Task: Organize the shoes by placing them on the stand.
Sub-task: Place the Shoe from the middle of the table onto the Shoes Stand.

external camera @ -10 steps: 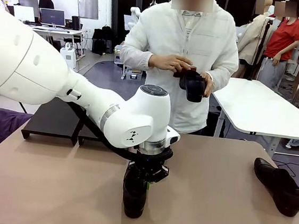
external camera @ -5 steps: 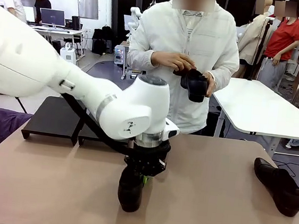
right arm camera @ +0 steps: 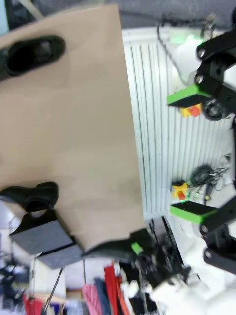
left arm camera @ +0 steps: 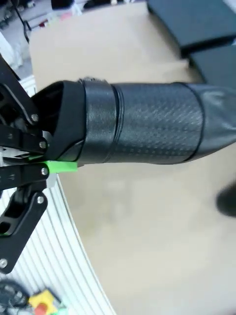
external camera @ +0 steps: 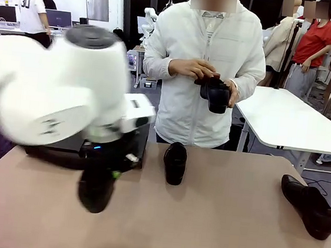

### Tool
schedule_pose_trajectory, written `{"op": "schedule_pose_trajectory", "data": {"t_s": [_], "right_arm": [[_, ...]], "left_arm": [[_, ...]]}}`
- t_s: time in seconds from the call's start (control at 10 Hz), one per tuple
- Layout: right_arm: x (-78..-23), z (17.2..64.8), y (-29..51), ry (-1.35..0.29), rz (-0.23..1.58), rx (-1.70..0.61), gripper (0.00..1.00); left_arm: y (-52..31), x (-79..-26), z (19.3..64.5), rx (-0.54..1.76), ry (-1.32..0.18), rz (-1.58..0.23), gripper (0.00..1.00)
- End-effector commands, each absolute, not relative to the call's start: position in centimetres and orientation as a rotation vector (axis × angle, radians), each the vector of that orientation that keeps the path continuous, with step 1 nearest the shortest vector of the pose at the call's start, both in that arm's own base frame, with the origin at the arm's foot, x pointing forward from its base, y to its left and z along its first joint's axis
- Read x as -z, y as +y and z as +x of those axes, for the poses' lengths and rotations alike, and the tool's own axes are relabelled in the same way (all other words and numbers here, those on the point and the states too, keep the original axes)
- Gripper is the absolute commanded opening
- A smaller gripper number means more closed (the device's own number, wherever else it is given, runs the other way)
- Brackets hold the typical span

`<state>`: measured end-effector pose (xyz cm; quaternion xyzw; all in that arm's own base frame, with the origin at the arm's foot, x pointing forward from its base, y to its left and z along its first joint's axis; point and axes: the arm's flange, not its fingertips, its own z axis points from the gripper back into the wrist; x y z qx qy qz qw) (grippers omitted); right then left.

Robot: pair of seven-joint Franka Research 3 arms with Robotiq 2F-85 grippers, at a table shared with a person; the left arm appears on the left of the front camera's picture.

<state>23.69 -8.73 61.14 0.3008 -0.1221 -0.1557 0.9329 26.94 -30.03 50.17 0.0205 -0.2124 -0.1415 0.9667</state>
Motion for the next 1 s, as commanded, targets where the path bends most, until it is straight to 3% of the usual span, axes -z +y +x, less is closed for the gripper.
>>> {"op": "schedule_pose_trajectory", "data": {"t_s": [0.0,0.1,0.2,0.7,0.9], "right_arm": [[-61.3,23.6,-9.0,-0.25,0.609,0.304,1.0],[-61.3,23.6,-9.0,-0.25,0.609,0.304,1.0],[-61.3,23.6,-9.0,-0.25,0.609,0.304,1.0],[-61.3,23.6,-9.0,-0.25,0.609,0.304,1.0],[-61.3,23.6,-9.0,-0.25,0.609,0.304,1.0]], "left_arm": [[-23.8,-49.2,23.0,0.259,-0.488,0.045,0.0],[-22.4,-48.7,22.2,0.163,-0.527,-0.029,0.0],[-26.7,-49.7,24.8,0.259,-0.459,0.05,0.0],[-26.4,-48.8,24.1,0.24,-0.459,0.059,0.0],[-25.1,-51.1,31.4,0.105,-0.385,-0.018,0.0]]}}
